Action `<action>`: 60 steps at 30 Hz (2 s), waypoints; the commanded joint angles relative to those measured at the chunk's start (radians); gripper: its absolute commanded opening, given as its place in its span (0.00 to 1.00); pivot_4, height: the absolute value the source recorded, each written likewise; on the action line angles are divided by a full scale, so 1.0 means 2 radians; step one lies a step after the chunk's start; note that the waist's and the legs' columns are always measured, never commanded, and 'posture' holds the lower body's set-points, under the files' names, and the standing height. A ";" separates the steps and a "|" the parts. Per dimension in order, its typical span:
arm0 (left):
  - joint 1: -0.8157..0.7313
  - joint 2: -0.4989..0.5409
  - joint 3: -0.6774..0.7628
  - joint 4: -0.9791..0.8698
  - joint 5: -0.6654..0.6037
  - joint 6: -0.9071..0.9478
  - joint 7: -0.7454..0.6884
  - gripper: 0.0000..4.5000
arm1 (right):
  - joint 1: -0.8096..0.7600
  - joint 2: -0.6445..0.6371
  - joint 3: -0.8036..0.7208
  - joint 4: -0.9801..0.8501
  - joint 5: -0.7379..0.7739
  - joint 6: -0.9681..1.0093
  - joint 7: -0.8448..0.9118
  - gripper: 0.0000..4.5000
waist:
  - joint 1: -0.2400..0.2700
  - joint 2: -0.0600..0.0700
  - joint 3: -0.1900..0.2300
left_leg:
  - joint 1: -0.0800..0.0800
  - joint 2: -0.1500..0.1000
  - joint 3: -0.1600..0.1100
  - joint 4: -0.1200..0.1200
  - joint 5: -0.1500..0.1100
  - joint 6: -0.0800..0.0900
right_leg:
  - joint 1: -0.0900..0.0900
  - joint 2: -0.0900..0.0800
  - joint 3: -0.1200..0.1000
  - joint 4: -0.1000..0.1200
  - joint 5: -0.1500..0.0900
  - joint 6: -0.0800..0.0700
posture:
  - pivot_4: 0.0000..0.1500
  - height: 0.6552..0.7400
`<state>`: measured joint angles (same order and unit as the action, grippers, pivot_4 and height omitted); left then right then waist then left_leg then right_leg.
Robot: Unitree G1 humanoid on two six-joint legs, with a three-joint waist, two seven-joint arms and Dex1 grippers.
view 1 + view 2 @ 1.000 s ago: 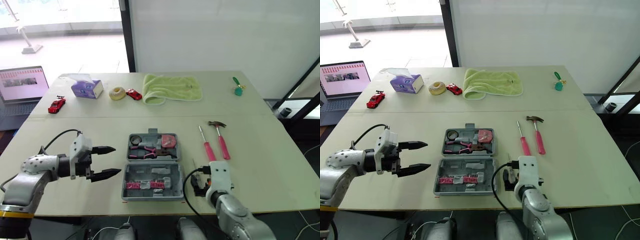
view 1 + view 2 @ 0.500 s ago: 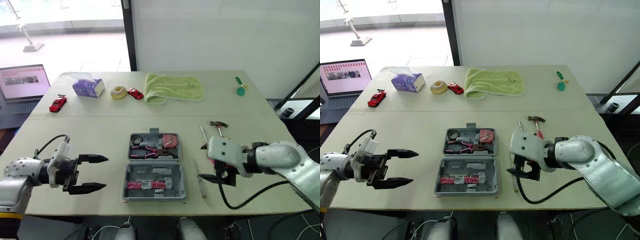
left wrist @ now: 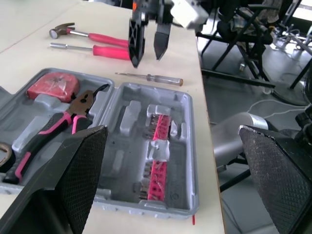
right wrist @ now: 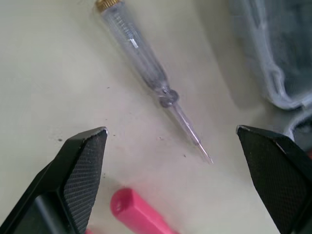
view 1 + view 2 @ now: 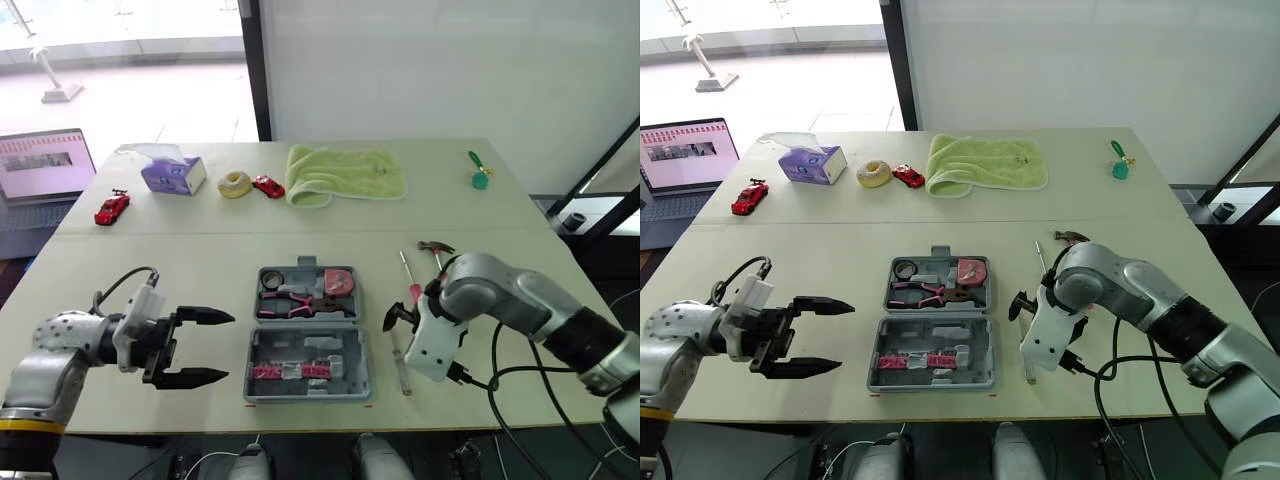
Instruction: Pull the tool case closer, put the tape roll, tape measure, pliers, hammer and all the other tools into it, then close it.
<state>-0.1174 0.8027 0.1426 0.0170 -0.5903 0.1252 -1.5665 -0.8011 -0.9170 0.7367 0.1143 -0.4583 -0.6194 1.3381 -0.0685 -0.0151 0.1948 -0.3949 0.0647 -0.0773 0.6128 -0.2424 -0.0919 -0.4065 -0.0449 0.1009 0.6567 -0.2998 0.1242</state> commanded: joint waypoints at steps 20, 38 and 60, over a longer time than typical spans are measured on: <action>0.012 -0.012 0.009 0.006 -0.004 -0.019 0.012 1.00 | -0.003 0.083 0.016 0.069 -0.095 -0.069 -0.006 0.01 | -0.003 -0.004 -0.001 | 0.007 0.001 -0.001 0.000 0.000 0.000 | 0.006 0.002 0.000 0.003 0.000 -0.001 | 1.00 1.00; 0.011 -0.031 -0.009 -0.008 0.002 -0.007 0.030 1.00 | 0.080 0.018 -0.261 -0.302 0.386 1.098 -0.014 0.01 | 0.012 0.000 0.002 | 0.006 0.000 -0.002 0.001 0.000 0.000 | 0.005 0.001 0.000 0.004 -0.001 -0.002 | 1.00 1.00; 0.020 -0.032 0.000 -0.019 -0.006 0.007 0.030 1.00 | 0.289 0.280 -0.553 -0.176 0.932 1.088 -1.019 0.61 | 0.000 -0.001 0.000 | 0.001 0.000 -0.003 0.001 0.000 0.000 | 0.000 0.002 0.000 0.004 -0.001 -0.001 | 1.00 1.00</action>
<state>-0.0835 0.7325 0.1186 -0.0034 -0.5815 0.1463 -1.5035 -0.2485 -0.3394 -0.3539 -0.2283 1.4369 1.5730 -0.6353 -0.0683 -0.0181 0.1954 -0.3931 0.0656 -0.0824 0.6148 -0.2424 -0.0912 -0.4050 -0.0406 0.1014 0.6641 -0.3009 0.1218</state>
